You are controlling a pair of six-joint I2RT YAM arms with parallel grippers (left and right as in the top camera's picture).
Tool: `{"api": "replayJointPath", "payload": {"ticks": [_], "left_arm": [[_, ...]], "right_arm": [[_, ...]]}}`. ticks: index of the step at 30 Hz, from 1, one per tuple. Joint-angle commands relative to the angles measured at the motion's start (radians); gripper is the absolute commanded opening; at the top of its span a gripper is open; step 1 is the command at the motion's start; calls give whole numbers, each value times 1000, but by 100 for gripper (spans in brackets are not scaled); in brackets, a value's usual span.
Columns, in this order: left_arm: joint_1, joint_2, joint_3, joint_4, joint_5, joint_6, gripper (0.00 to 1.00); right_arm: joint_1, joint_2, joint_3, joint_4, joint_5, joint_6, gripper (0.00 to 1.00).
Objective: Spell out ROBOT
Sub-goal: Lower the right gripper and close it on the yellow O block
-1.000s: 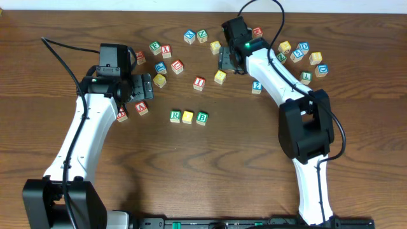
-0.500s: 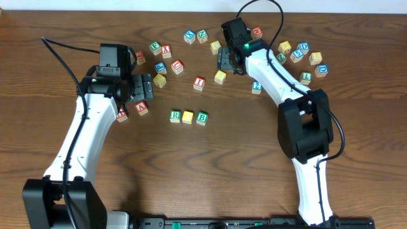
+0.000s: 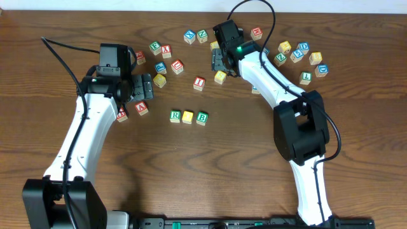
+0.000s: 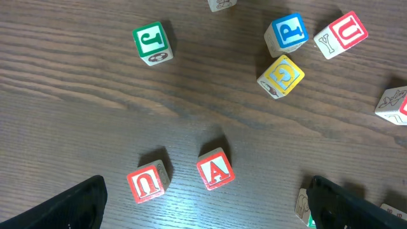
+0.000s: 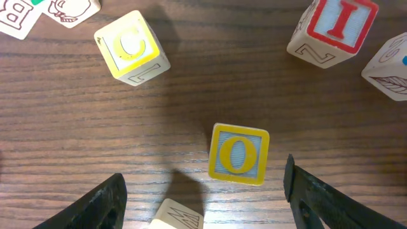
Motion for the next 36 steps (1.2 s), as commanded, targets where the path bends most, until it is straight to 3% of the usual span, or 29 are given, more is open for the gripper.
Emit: {"api": "replayJointPath", "payload": {"ticks": [1, 36], "left_arm": [[4, -2, -10, -3, 7, 14, 99], [4, -2, -10, -3, 7, 14, 99]], "right_arm": [[0, 9, -4, 3, 35, -12, 75], [-17, 55, -5, 26, 69, -23, 77]]}}
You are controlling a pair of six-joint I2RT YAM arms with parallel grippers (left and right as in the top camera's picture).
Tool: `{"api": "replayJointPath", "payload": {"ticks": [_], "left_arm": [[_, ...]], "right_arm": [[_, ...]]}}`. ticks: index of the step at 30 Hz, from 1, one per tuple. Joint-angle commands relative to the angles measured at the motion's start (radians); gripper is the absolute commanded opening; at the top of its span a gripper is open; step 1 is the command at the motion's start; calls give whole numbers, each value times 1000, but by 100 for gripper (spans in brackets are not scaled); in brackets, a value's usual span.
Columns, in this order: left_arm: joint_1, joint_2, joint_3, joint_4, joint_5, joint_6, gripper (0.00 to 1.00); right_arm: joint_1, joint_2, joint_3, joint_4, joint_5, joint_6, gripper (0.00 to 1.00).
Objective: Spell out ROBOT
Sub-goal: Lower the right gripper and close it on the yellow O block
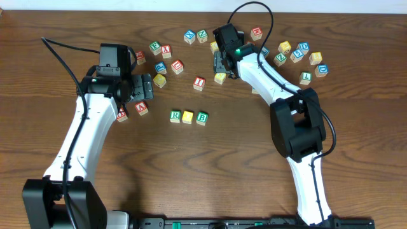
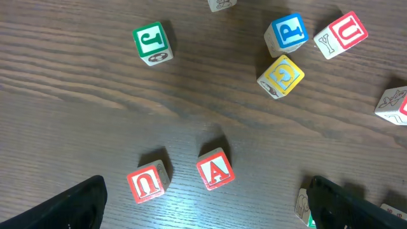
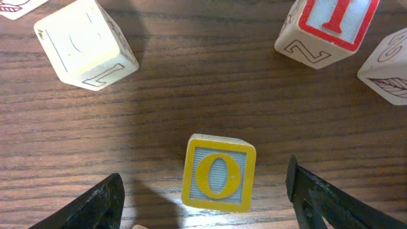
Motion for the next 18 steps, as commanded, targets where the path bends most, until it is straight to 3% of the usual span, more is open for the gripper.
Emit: {"api": "replayJointPath", "payload": {"ticks": [1, 10, 18], "left_arm": [[4, -2, -10, -3, 7, 14, 99], [4, -2, -10, -3, 7, 14, 99], [4, -2, -10, -3, 7, 14, 99]], "right_arm": [[-14, 8, -3, 2, 17, -8, 76], [-22, 8, -3, 1, 17, -8, 64], [-22, 8, -3, 1, 17, -8, 45]]}}
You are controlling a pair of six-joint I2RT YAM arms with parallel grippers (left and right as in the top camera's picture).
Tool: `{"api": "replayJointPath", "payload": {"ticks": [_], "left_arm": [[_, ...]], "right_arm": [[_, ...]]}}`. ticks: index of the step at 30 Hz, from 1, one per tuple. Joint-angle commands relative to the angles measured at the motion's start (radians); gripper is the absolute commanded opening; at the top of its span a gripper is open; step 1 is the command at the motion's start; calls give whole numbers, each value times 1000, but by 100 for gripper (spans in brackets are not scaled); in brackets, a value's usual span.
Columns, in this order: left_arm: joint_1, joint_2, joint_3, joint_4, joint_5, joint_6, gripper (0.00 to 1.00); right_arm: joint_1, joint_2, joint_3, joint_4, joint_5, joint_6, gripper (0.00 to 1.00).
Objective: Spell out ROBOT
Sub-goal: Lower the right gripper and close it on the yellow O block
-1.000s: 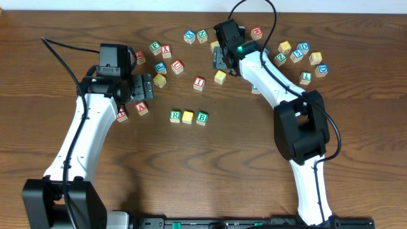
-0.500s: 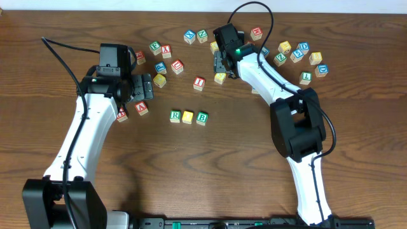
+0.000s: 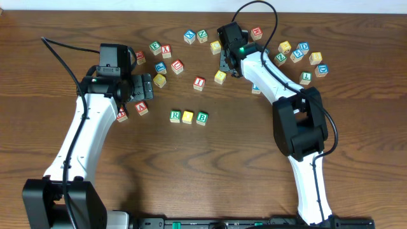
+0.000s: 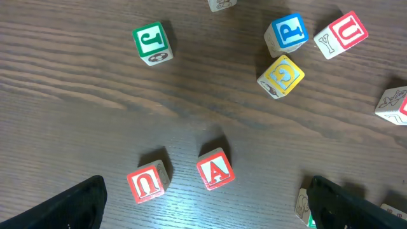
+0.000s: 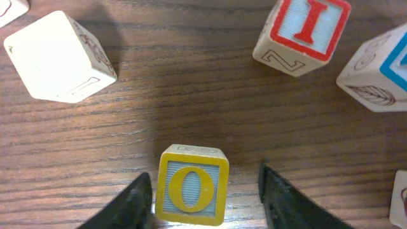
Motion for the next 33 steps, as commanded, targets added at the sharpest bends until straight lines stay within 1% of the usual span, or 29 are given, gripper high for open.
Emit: {"api": "replayJointPath", "payload": {"ticks": [1, 5, 12, 16, 18, 20, 21, 23, 25, 28, 30, 33], "left_arm": [[4, -2, -10, -3, 7, 14, 99], [4, -2, -10, -3, 7, 14, 99], [4, -2, -10, -3, 7, 14, 99], [4, -2, -10, -3, 7, 14, 99], [4, -2, -10, -3, 7, 14, 99], [4, -2, -10, -3, 7, 14, 99], [4, -2, -10, -3, 7, 14, 99], [4, -2, -10, -3, 7, 14, 99], [4, -2, -10, -3, 7, 14, 99], [4, -2, -10, -3, 7, 14, 99], [4, -2, -10, -3, 7, 14, 99], [4, -2, -10, -3, 7, 14, 99]], "right_arm": [[0, 8, -3, 0, 16, -3, 44], [0, 8, -3, 0, 16, -3, 40], [0, 8, -3, 0, 16, -3, 29], [0, 8, -3, -2, 16, -3, 29], [0, 8, -3, -4, 16, -3, 32], [0, 8, -3, -7, 16, -3, 37], [0, 8, -3, -8, 16, -3, 41], [0, 8, -3, -8, 16, -3, 56], [1, 8, -3, -8, 16, -3, 58], [0, 8, -3, -6, 16, -3, 57], [0, 8, -3, -6, 16, -3, 53], [0, 8, -3, -6, 16, -3, 40]]}}
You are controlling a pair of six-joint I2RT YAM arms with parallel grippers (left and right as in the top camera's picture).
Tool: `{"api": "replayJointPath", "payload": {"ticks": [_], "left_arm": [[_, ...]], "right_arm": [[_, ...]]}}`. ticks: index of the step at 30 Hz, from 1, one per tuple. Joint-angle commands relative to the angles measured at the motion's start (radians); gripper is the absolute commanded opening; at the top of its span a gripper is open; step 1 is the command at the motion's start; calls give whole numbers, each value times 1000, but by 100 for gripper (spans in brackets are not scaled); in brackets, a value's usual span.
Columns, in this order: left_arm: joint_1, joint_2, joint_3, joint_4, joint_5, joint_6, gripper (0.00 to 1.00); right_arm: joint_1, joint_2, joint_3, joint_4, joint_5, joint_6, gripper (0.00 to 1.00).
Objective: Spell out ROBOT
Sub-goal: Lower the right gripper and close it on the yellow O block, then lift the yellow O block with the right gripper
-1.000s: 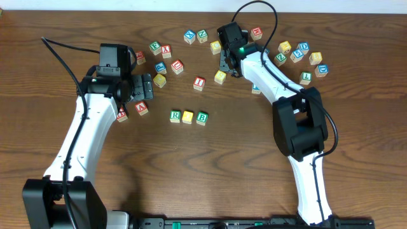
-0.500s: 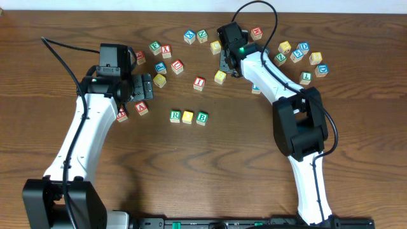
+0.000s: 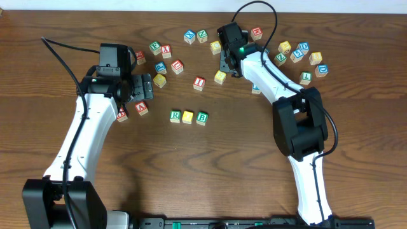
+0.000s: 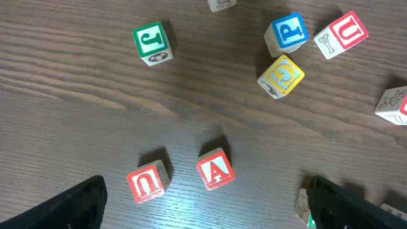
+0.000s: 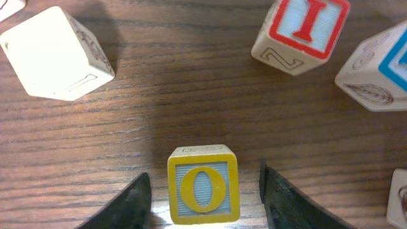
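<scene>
On the dark wood table, a short row reads green R (image 3: 175, 116), a yellow block (image 3: 187, 116) and green B (image 3: 201, 117). Farther back lies a yellow O block (image 3: 220, 77). In the right wrist view, that O block (image 5: 202, 193) sits face up between the fingers of my right gripper (image 5: 203, 207). The gripper is open, with a gap on each side of the block. My left gripper (image 4: 206, 210) hangs open over the left cluster, above a red A block (image 4: 214, 168) and a red U block (image 4: 147, 182), holding nothing.
Loose letter blocks lie around the O: a red I (image 5: 308, 25) and a plain cream block (image 5: 57, 54). Several more are scattered at the back right (image 3: 302, 54) and back left (image 3: 160, 48). A green J (image 4: 152, 42), blue P (image 4: 286, 33) and another yellow block (image 4: 280, 75) lie under the left wrist.
The right gripper has shifted slightly, so the O block now lies squarer and more centred between its open fingers. The left arm and the row have not moved.
My right gripper was wide open above the O block among the back blocks. Then it was lower over the block. Then its fingers stood narrower on either side of it, and now the block is centred between them. The left arm stayed still throughout.
</scene>
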Motion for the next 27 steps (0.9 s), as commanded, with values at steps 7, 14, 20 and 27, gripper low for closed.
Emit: {"api": "replayJointPath", "payload": {"ticks": [7, 14, 20, 27], "left_arm": [[4, -2, -10, -3, 7, 14, 99], [4, -2, -10, -3, 7, 14, 99], [4, -2, -10, -3, 7, 14, 99], [4, -2, -10, -3, 7, 14, 99]], "right_arm": [[0, 8, -3, -1, 13, 2, 32], [0, 8, -3, -2, 13, 2, 29], [0, 8, -3, -2, 13, 2, 21], [0, 8, -3, -3, 13, 2, 21]]}}
